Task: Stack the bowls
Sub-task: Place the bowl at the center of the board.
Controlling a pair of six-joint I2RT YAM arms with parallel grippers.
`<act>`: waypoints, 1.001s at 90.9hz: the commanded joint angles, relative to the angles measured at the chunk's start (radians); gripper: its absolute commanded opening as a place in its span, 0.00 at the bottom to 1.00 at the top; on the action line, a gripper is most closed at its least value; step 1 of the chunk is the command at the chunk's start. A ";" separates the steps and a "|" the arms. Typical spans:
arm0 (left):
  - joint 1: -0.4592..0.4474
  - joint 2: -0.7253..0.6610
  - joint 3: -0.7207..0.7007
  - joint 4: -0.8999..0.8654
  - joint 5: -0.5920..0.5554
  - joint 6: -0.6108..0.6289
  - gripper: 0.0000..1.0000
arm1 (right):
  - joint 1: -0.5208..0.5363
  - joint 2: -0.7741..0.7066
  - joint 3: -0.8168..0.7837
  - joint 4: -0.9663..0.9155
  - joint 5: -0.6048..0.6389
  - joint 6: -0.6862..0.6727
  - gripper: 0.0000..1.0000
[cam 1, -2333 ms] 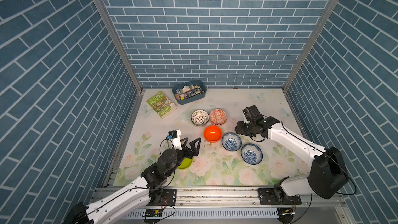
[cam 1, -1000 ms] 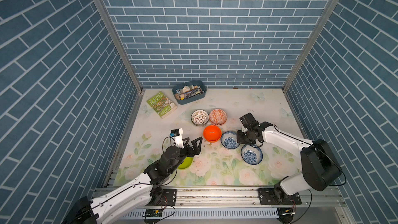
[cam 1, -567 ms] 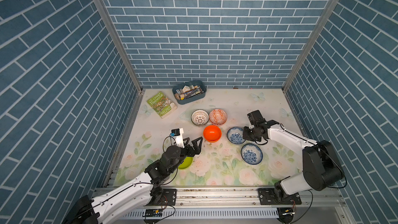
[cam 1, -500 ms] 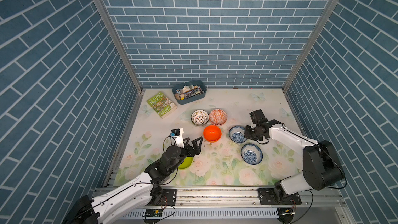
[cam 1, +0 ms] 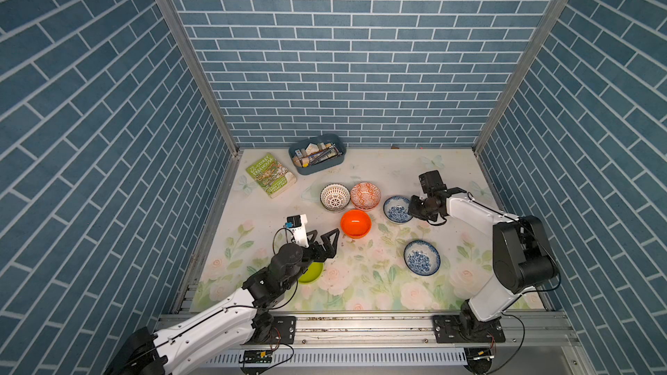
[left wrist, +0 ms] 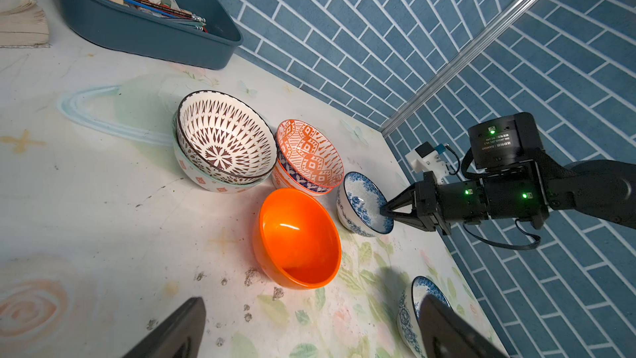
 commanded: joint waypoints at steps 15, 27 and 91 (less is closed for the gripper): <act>0.014 -0.015 0.012 0.022 0.008 0.000 1.00 | -0.013 0.066 0.102 0.029 -0.014 -0.020 0.00; 0.019 -0.013 0.011 0.023 0.012 0.000 1.00 | -0.014 0.085 0.110 0.039 -0.028 -0.016 0.00; 0.031 -0.013 0.005 0.028 0.024 -0.003 1.00 | -0.013 0.123 0.134 0.043 -0.049 -0.012 0.11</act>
